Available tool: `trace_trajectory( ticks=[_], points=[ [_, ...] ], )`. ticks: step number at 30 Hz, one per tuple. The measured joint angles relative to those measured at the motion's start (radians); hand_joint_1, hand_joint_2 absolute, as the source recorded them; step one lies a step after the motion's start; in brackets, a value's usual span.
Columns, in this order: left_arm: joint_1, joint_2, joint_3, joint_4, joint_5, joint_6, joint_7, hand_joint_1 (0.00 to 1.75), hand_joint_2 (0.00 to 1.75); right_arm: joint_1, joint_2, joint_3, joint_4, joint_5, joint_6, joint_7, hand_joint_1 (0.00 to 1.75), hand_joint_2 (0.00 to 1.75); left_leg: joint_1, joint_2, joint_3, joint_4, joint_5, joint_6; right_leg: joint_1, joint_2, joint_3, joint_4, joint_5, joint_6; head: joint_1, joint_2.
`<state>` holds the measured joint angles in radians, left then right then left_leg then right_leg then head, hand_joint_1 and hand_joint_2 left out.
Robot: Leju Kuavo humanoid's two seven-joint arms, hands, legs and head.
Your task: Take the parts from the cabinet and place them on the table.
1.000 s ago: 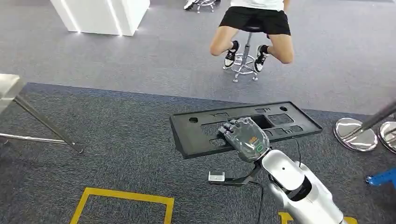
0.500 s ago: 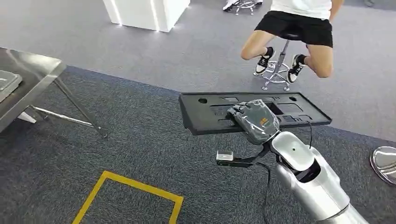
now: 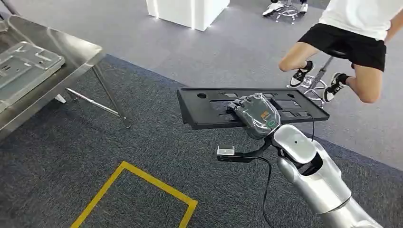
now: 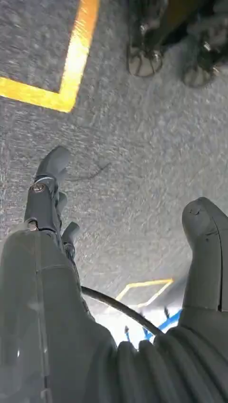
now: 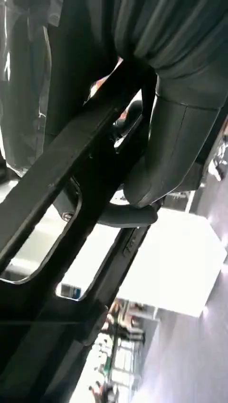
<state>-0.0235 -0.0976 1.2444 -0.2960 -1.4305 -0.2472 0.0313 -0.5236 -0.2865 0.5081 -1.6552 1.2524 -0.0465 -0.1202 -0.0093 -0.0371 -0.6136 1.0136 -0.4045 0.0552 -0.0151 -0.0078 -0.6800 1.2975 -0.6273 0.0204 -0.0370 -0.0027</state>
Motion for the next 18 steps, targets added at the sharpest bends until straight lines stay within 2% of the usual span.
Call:
trace_trajectory(
  ticks=[1,2,4,5,6,8,9,10,11,12,13,14,15,16,17,18],
  points=[
    [-0.001,-0.002,0.000,-0.001,0.000,0.000,0.000,0.00,1.75,0.000,0.001,0.003,0.006,0.000,0.001,0.000,1.75,1.75,0.000,-0.015,0.000,0.002,-0.001,0.001,-0.001,0.001,-0.025,0.032,0.005,0.002,0.000,0.000],
    [0.000,-0.003,0.002,-0.002,0.000,0.000,0.000,0.00,1.75,0.000,0.001,0.004,0.010,0.000,0.002,0.000,1.75,1.75,0.001,-0.029,0.001,0.004,-0.002,-0.001,-0.003,0.001,-0.025,0.018,0.031,0.004,0.000,0.000],
    [0.001,-0.007,0.003,-0.002,-0.002,-0.001,-0.002,0.00,1.75,-0.005,0.001,0.005,0.013,0.000,0.003,0.000,1.75,1.75,0.004,-0.059,0.003,0.015,-0.008,-0.009,-0.011,0.012,0.028,-0.121,0.133,0.007,0.000,0.000],
    [0.001,-0.009,0.004,-0.003,-0.004,-0.004,-0.002,0.00,1.75,-0.010,0.002,0.006,0.014,0.000,0.003,0.000,1.75,1.75,0.006,-0.072,0.000,0.023,-0.014,-0.015,-0.018,0.042,0.062,-0.205,0.179,0.010,0.000,0.000],
    [0.002,-0.010,0.005,-0.003,-0.005,-0.004,-0.002,0.00,1.75,-0.018,0.005,0.006,0.019,0.000,0.004,0.000,1.75,1.75,0.003,-0.080,-0.010,0.032,-0.018,-0.022,-0.021,0.085,0.070,-0.226,0.159,0.011,0.000,0.000],
    [0.000,-0.013,0.006,-0.008,-0.006,-0.005,-0.001,0.00,1.75,-0.026,0.008,0.007,0.022,-0.003,0.009,0.000,1.75,1.75,0.009,-0.102,-0.026,0.038,-0.014,-0.035,-0.015,0.072,0.071,-0.247,0.157,0.004,0.000,0.000],
    [0.003,-0.014,0.007,-0.008,-0.007,-0.005,0.000,0.00,1.75,-0.029,0.008,0.009,0.024,-0.005,0.010,0.000,1.75,1.75,0.013,-0.115,-0.028,0.027,-0.012,-0.043,-0.010,0.061,0.074,-0.246,0.154,-0.003,0.000,0.000],
    [0.006,-0.018,0.008,-0.008,-0.008,-0.005,0.002,0.00,1.75,-0.034,0.008,0.010,0.026,-0.006,0.011,0.000,1.75,1.75,0.014,-0.126,-0.033,0.028,-0.011,-0.050,-0.013,0.049,0.078,-0.255,0.158,-0.011,0.000,0.000],
    [0.007,-0.020,0.009,-0.010,-0.008,-0.004,0.003,0.00,1.75,-0.040,0.008,0.013,0.027,-0.007,0.011,-0.001,1.75,1.75,0.014,-0.102,-0.029,0.036,-0.015,-0.050,-0.017,0.031,0.085,-0.262,0.162,-0.018,0.000,0.000],
    [0.008,-0.024,0.009,-0.011,-0.008,-0.002,0.003,0.00,1.75,-0.041,0.008,0.015,0.028,-0.008,0.011,-0.002,1.75,1.75,0.005,-0.036,-0.039,0.062,-0.032,-0.056,-0.015,0.022,0.091,-0.266,0.160,-0.022,-0.001,0.000],
    [0.005,-0.024,0.010,-0.013,-0.006,0.002,0.003,0.00,1.75,-0.044,0.005,0.015,0.029,-0.009,0.011,-0.002,1.75,1.75,0.008,0.004,-0.072,0.126,-0.068,-0.062,-0.010,0.004,0.096,-0.267,0.158,-0.031,0.000,0.000],
    [0.001,-0.025,0.011,-0.017,-0.005,0.006,0.003,0.00,1.75,-0.045,-0.002,0.016,0.029,-0.010,0.013,-0.002,1.75,1.75,0.012,0.019,-0.107,0.194,-0.099,-0.066,-0.007,-0.009,0.098,-0.267,0.156,-0.033,-0.001,0.000],
    [-0.001,-0.027,0.013,-0.019,-0.003,0.010,0.003,0.00,1.75,-0.046,-0.006,0.017,0.029,-0.012,0.015,-0.001,1.75,1.75,0.014,0.024,-0.142,0.260,-0.125,-0.068,-0.003,-0.024,0.100,-0.267,0.153,-0.035,-0.001,0.000],
    [-0.002,-0.029,0.018,-0.019,-0.003,0.014,0.002,0.00,1.75,-0.045,-0.008,0.018,0.029,-0.014,0.020,0.001,1.75,1.75,0.015,0.027,-0.173,0.314,-0.137,-0.069,0.000,-0.041,0.102,-0.267,0.150,-0.035,-0.001,0.000],
    [-0.001,-0.031,0.020,-0.022,-0.003,0.014,0.002,0.00,1.75,-0.046,-0.008,0.020,0.029,-0.017,0.026,0.003,1.75,1.75,0.016,0.028,-0.177,0.315,-0.123,-0.069,0.001,-0.055,0.105,-0.267,0.147,-0.035,-0.001,0.000],
    [0.001,-0.032,0.022,-0.023,-0.003,0.008,0.002,0.00,1.75,-0.046,-0.008,0.023,0.030,-0.018,0.028,0.003,1.75,1.75,0.016,0.029,-0.157,0.272,-0.091,-0.067,0.002,-0.067,0.108,-0.267,0.144,-0.035,-0.001,0.000]
  ],
)
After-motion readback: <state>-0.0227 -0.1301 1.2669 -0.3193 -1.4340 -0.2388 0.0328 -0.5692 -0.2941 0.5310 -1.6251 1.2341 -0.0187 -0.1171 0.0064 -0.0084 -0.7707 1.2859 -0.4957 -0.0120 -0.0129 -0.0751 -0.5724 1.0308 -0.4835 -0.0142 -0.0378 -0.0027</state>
